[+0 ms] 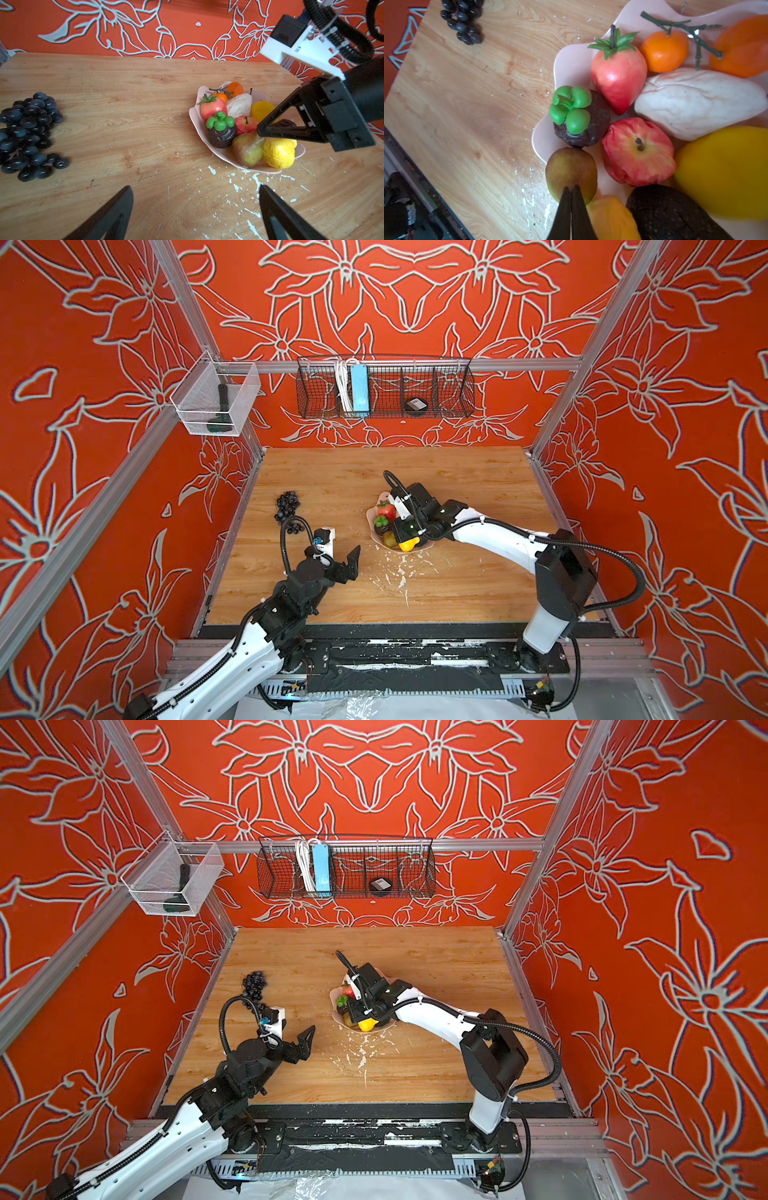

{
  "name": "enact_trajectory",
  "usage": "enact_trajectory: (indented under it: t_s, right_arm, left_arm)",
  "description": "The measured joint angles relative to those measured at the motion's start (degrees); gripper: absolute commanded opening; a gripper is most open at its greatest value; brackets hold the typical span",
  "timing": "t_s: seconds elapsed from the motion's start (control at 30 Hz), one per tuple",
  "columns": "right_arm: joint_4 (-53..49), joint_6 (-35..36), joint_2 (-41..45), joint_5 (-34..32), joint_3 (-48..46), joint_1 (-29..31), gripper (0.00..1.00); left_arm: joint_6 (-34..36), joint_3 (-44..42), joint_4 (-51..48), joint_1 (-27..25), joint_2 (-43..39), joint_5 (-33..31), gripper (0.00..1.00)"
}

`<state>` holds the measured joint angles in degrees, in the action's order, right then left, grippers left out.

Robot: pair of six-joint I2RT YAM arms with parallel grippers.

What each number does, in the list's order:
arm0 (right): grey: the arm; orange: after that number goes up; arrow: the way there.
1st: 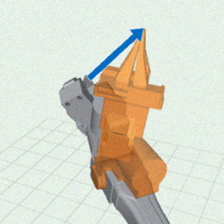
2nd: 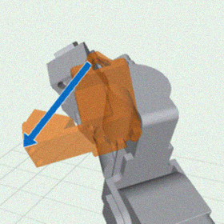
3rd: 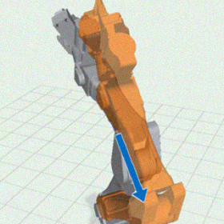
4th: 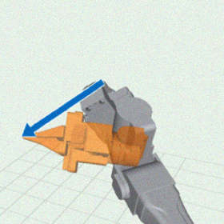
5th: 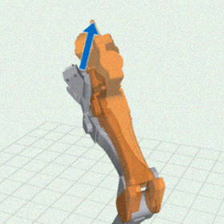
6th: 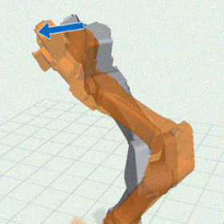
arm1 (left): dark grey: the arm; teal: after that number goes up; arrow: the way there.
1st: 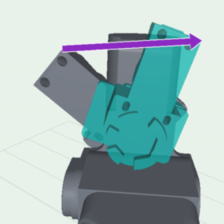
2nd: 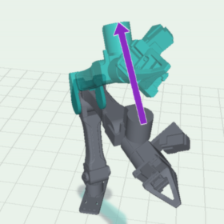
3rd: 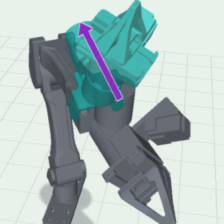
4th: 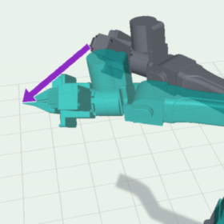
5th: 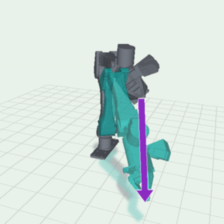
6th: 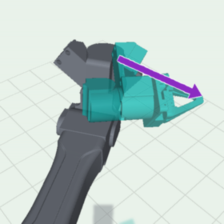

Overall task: Place and organize the fake fruits in the fruit bowl
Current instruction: 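Lower the pear into the bowl, open right gripper and withdraw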

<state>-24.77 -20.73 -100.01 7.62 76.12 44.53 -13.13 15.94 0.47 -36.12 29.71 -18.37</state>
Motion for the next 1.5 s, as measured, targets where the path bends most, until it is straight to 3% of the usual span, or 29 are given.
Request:
enact_trajectory:
  t_s: [0.1, 0.2, 0.3, 0.8, 1.0, 1.2, 1.37, 1.5]
  right_arm:
    - [-0.2, 0.35, -0.66, -0.22, 0.24, 0.15, 0.0]
    - [-0.42, 0.7, -1.44, -0.33, 0.63, 0.24, 0.17]
    - [-0.59, 1.01, -1.88, -0.35, 1.29, 0.24, 0.27]
    - [-2.71, 1.31, -1.66, -0.44, 2.34, 0.24, 0.62]
    - [-4.07, 1.66, 1.14, -1.49, 2.91, 0.24, 0.67]
    - [-5.31, 1.9, 11.34, -2.67, 1.57, 0.26, 0.68]
    - [-2.97, 2.16, 26.64, -5.95, -6.49, 0.24, 0.7]
    - [-1.05, 2.08, 37.68, -8.81, -14.67, 0.24, 0.71]
  left_arm:
    - [0.0, 0.0, 0.0, 0.0, 0.28, 0.0, 0.94]
    - [0.0, 0.0, 0.0, 0.0, 0.48, 0.0, 0.94]
    - [0.02, 0.0, 0.04, 0.0, 0.61, 0.0, 0.94]
    - [-0.07, 0.0, 1.6, 0.0, 3.91, 0.11, 0.95]
    - [-0.83, 0.37, 1.36, 0.0, 6.88, 0.28, 0.94]
    - [-5.25, 9.97, -4.44, 1.16, 12.41, -1.18, 0.94]
    - [-11.08, 21.14, -11.74, 7.69, 20.98, -2.6, 0.94]
    - [-13.99, 25.4, -17.33, 12.76, 25.66, -3.58, 0.94]
